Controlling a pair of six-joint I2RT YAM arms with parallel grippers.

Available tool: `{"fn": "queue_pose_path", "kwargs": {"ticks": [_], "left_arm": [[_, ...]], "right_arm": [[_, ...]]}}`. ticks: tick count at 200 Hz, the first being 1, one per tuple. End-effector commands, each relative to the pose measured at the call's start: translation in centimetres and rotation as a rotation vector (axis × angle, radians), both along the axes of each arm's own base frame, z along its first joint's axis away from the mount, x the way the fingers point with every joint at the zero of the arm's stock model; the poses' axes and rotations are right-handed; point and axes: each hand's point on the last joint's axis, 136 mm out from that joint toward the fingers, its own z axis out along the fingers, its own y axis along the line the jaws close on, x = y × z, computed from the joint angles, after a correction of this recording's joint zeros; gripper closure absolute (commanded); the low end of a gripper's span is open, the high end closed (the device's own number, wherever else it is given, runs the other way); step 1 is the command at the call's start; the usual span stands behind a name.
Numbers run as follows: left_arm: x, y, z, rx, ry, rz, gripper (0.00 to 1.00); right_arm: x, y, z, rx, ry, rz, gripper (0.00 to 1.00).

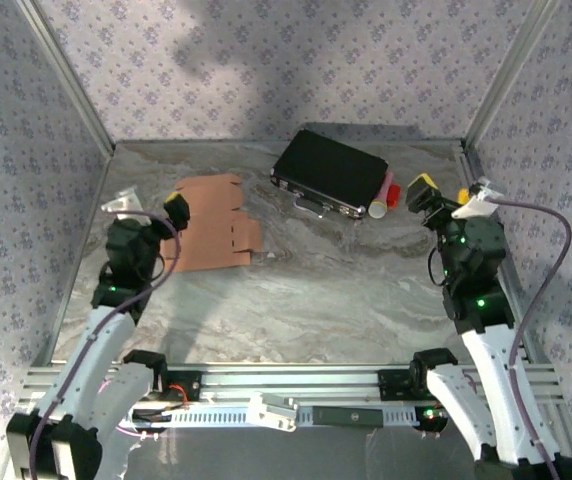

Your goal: Fold the paper box

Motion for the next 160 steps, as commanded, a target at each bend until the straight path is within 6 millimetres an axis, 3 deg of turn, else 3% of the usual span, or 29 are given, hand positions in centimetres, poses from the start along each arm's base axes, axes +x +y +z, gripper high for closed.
{"fn": "queue_pose_path", "kwargs": {"ticks": [1,18,35,66,85,104,127,160], "left_arm": [[-1.6,-2.5,-5.2,-0.197,0.392,-0.108,0.16],[-2.2,-2.4,-7.4,-0.128,0.598,-0.088,0.28],[-1.7,-1.5,-9.4,-0.093,0.716,-0.052,0.32],[1.3,-0.5,-12.5,-0.072,0.833,-0.032,0.54],[3.2,0.3,-15.4,-0.032,0.926,0.006,0.61],[5.2,0.6,-17.7,0.008,0.995,0.008,0.67],[6.2,0.7,-21.0,0.053,1.077,-0.003,0.71],[5.0,-0.7,-24.1,0.014,1.122,-0.030,0.76]], "right_arm": [[-2.4,8.4,-10.7,0.225,0.469,0.376,0.01],[-4.6,12.3,-12.6,0.081,0.535,0.398,0.06],[-6.6,16.7,-13.3,0.026,0.504,0.479,0.10],[-8.2,22.7,-16.0,0.024,0.579,0.595,0.25],[-8.9,25.4,-18.1,0.022,0.677,0.646,0.38],[-9.6,27.5,-19.0,0.024,0.709,0.690,0.40],[-10.1,29.2,-20.0,0.060,0.731,0.730,0.40],[-10.0,29.8,-21.6,0.062,0.781,0.733,0.36]]}}
